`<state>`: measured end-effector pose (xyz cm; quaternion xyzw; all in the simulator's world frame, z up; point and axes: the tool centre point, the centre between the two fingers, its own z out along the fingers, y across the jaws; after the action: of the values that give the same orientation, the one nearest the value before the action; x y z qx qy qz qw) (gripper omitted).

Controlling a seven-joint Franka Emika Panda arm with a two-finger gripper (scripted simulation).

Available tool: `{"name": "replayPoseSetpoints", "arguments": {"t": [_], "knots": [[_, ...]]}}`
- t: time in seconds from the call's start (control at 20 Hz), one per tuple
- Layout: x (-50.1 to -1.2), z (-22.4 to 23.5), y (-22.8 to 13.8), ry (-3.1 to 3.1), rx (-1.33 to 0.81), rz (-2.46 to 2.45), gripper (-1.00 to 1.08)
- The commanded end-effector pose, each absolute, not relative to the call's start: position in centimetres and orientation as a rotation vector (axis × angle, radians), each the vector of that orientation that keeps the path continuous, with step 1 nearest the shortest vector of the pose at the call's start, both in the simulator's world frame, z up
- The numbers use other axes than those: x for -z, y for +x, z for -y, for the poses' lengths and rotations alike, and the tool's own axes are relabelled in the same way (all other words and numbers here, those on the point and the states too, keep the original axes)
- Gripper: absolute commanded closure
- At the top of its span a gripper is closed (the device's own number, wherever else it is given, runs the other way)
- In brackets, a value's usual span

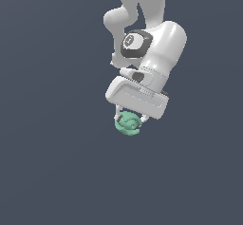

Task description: Pick up the object and move it to a goal position.

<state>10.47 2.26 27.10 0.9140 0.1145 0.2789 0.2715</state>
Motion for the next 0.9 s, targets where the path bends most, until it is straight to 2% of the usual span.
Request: {"name": "replayPoseSetpoints", "arguments": {"t": [0.0,0.85], "knots": [[-28.6,-2.9,11.0,2.425,-0.784,-0.268,1.08],[-40.3,-8.9,13.6,2.102,-1.003,0.043,1.08]]}}
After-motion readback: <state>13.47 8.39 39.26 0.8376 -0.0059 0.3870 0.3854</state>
